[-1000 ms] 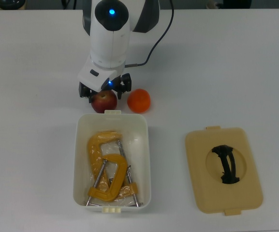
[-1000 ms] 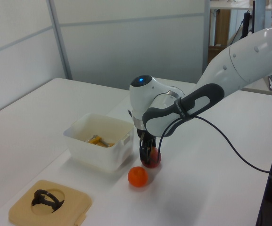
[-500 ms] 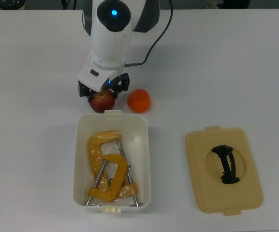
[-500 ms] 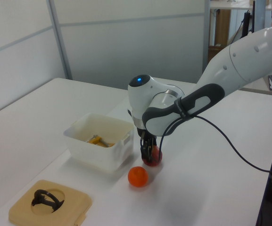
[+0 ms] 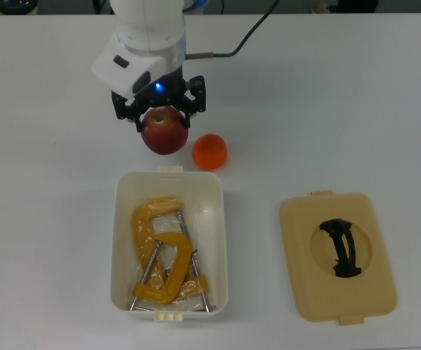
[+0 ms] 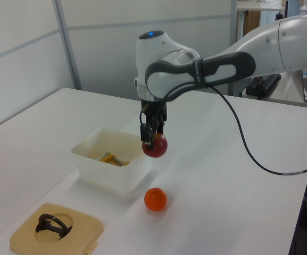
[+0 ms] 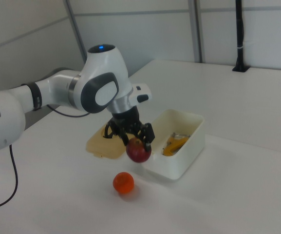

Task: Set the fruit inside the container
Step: 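Move the apple over the white container, lower it in, release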

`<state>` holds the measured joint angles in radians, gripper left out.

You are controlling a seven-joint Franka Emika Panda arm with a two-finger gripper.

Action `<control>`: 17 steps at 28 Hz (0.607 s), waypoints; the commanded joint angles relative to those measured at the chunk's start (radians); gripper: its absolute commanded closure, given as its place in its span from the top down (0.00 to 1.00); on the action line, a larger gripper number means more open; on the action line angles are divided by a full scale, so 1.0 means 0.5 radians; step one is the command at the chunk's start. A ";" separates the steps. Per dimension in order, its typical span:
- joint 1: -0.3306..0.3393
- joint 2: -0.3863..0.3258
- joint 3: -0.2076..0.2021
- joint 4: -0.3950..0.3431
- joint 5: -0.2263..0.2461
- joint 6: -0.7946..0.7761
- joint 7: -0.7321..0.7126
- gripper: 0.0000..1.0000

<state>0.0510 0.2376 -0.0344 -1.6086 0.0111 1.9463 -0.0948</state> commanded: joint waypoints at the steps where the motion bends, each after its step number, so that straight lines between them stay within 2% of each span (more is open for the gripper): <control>1: -0.038 0.040 -0.011 0.063 0.113 0.325 0.048 0.00; 5: -0.038 0.117 -0.008 0.054 0.125 0.672 0.137 0.00; 9: -0.038 0.187 -0.008 0.054 0.098 0.758 0.196 0.07; 11: -0.035 0.215 -0.008 0.054 0.094 0.771 0.193 0.15; 12: -0.035 0.221 -0.008 0.054 0.094 0.771 0.193 0.23; 14: -0.035 0.224 -0.008 0.054 0.097 0.768 0.196 0.50; 15: -0.035 0.221 -0.008 0.045 0.097 0.752 0.196 0.66; 17: -0.035 0.212 -0.008 0.033 0.097 0.740 0.196 0.78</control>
<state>0.0286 0.3507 -0.0356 -1.5952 0.0571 2.3191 -0.0196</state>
